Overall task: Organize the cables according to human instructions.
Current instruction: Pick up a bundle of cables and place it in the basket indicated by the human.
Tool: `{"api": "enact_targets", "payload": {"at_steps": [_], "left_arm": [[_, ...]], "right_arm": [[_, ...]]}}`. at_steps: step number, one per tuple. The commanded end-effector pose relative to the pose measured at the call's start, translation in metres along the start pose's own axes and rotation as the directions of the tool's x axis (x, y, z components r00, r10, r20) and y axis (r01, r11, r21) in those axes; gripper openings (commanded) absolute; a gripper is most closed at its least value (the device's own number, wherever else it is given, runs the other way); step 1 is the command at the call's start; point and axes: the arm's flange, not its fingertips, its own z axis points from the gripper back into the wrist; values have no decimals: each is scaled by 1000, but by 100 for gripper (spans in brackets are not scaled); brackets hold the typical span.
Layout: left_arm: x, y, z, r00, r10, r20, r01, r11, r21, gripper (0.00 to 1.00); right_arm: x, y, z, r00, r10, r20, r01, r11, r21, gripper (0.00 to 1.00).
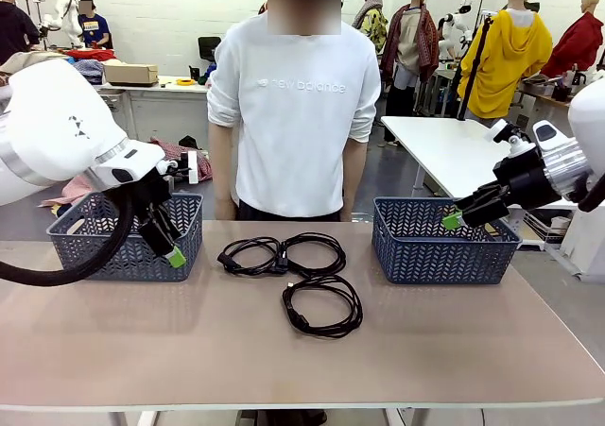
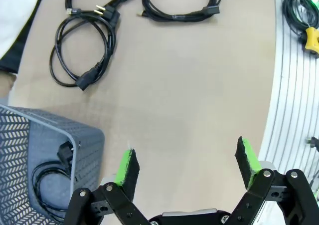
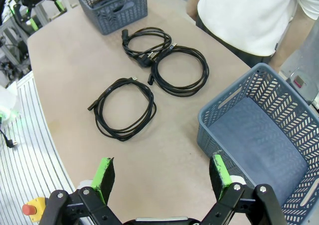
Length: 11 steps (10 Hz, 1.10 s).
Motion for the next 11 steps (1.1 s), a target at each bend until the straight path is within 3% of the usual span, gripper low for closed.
{"api": "enact_targets", "payload": {"at_steps": [1,11], "left_arm": [[0,1,4,1000,3,0,-3,1000,-3,100],[0,1,4,1000,3,0,-3,1000,-3,100]], "right_arm": [[1,-3,-1,999,20,32,-20,1000,12,100],[1,-3,-1,999,20,32,-20,1000,12,100]]}}
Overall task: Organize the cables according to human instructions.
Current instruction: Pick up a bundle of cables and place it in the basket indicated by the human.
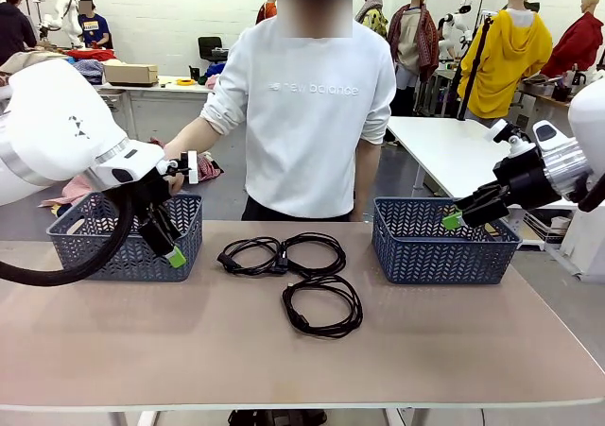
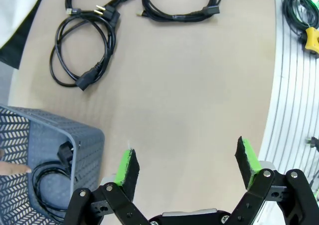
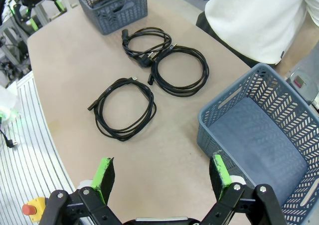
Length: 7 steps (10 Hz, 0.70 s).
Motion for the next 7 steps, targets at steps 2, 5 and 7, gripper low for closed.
{"api": "enact_targets", "payload": {"at_steps": [2,5,7], "left_arm": [[0,1,4,1000,3,0,-3,1000,-3,100],[0,0,0,1000,0,0,0,1000,0,100],[24,12,-6,995,-73,-74,74,997,16,100]], "right_arm": [[1,-3,-1,999,20,32,-20,1000,12,100],[1,-3,-1,999,20,32,-20,1000,12,100],[1,-3,-1,999,20,32,-20,1000,12,100]]}}
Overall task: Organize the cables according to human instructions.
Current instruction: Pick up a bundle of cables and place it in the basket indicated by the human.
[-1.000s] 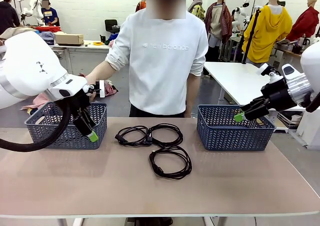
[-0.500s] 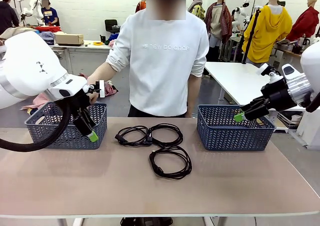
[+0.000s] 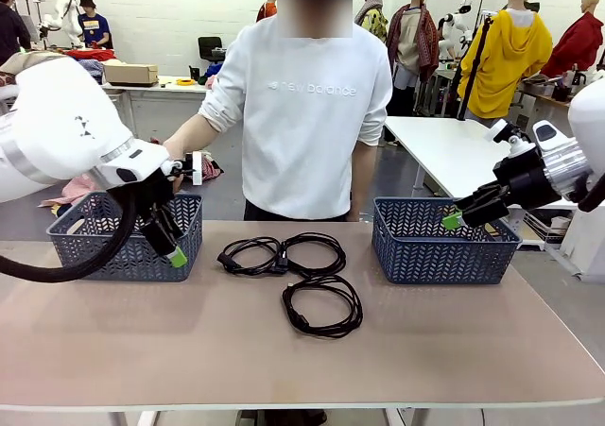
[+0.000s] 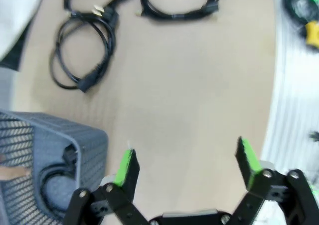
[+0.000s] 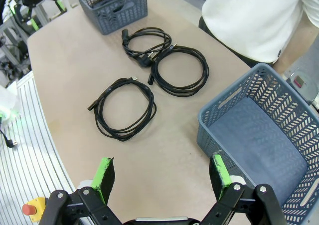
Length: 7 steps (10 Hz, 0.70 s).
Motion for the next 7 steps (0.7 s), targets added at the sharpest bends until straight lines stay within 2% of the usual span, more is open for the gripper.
{"api": "enact_targets", "payload": {"at_steps": [1,5,7], "left_arm": [[28,22,-9,995,-68,-75,69,998,11,100],[90,60,-60,952,-227,-204,229,973,-12,100],[116,76,-99,929,-260,-263,263,964,-24,100]], "right_arm": [[1,-3,-1,999,19,32,-20,1000,12,100],[1,-3,-1,999,19,32,-20,1000,12,100],[1,-3,-1,999,19,32,-20,1000,12,100]]}}
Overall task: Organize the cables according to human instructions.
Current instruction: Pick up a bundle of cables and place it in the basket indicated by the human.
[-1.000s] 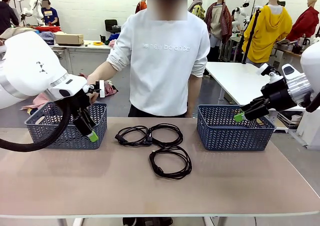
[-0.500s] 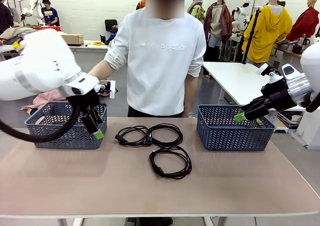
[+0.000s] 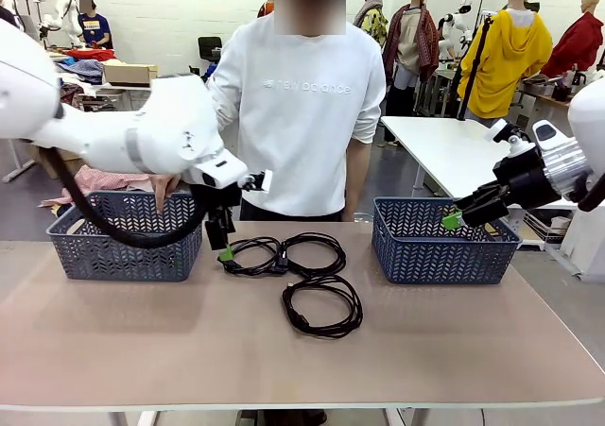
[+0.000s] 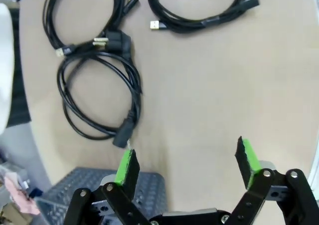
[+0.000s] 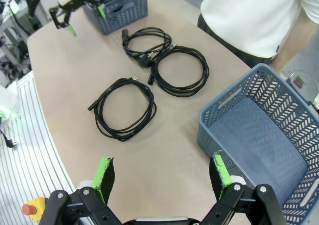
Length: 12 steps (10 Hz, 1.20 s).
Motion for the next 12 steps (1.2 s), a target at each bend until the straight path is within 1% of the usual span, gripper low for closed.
{"api": "enact_targets", "payload": {"at_steps": [1,3,5,6,11,12], "left_arm": [[18,25,-18,997,-6,-72,8,1000,30,100],[25,35,-38,997,14,-82,-10,999,40,100],[23,40,-46,995,45,-90,-42,998,37,100],[25,34,-47,998,-2,-71,3,1000,24,100],[25,34,-47,998,-2,-71,3,1000,24,100],[30,35,-51,998,3,-64,-2,1000,18,100]], "right_arm": [[1,-3,-1,999,18,32,-18,1000,12,100],[1,-3,-1,999,18,32,-18,1000,12,100],[1,-3,-1,999,18,32,-18,1000,12,100],[1,-3,-1,999,18,32,-18,1000,12,100],[1,-3,-1,999,18,32,-18,1000,12,100],[1,-3,-1,999,18,32,-18,1000,12,100]]}}
